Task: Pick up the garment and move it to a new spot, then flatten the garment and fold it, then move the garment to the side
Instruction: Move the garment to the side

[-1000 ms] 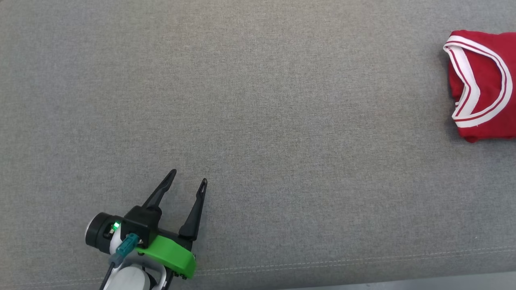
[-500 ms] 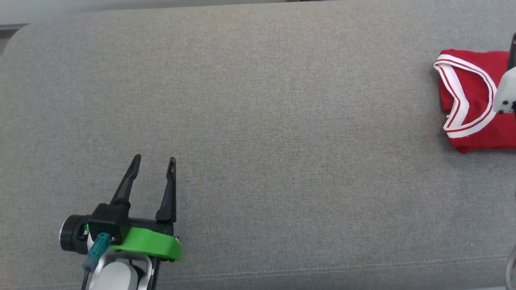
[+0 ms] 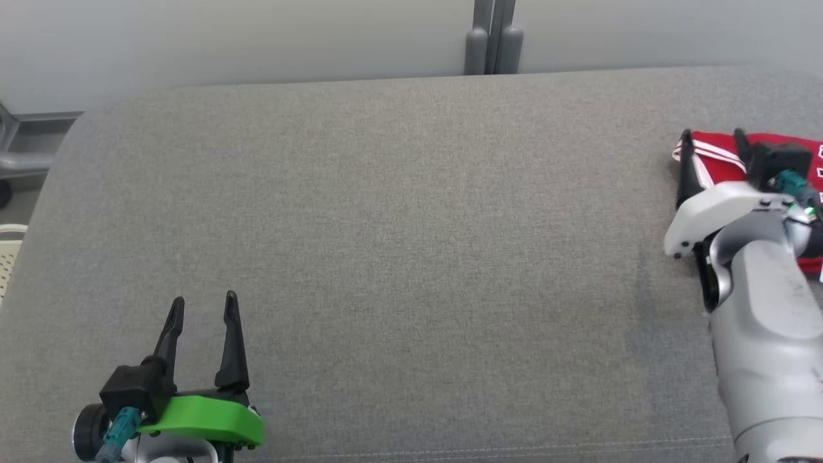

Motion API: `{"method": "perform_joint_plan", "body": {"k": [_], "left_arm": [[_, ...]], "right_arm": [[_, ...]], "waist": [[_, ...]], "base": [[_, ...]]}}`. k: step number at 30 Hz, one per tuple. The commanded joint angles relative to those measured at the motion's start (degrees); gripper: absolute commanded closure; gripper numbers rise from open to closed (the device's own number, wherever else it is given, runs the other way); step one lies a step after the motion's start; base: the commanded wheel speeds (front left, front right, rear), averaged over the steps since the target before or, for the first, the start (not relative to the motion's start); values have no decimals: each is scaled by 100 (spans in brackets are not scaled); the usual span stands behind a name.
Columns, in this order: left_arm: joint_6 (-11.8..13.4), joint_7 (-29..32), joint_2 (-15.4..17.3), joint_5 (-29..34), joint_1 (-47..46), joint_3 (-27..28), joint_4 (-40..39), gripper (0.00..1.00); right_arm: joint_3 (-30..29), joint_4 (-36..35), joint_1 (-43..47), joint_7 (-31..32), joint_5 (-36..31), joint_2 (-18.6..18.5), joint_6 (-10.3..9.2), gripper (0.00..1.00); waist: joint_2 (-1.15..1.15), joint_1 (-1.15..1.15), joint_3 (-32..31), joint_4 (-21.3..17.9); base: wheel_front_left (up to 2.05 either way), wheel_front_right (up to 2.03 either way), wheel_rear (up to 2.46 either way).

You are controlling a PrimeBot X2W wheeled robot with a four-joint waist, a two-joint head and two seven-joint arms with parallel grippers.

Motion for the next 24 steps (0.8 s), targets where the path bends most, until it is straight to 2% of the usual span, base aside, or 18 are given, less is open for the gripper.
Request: {"method": "perform_joint_plan", "body": {"k": [1, 12, 14, 18, 24], "left_arm": [[19, -8, 39, -3, 80, 13, 9, 0], [117, 265, 226, -76, 463, 58, 51, 0], [86, 288, 257, -51, 503, 14, 85, 0], [16, 277, 242, -70, 558, -79, 160, 0], [-109, 212, 234, -112, 566, -171, 339, 0]], "right_arm": [[60, -32, 165, -28, 97, 77, -8, 0], [860, -1123, 1590, 293, 726, 328, -8, 0], [853, -1374, 1883, 390, 910, 324, -8, 0], [1192, -1922, 2523, 603, 1481, 341, -8, 0], [1257, -2383, 3226, 749, 1865, 341, -8, 0]], "waist": [[0, 0, -234, 48], [0, 0, -677, 40], [0, 0, -744, 45], [0, 0, -864, 71], [0, 0, -998, 208]], "base": [[0, 0, 0], [0, 0, 0], [0, 0, 0], [0, 0, 0], [0, 0, 0]]}}
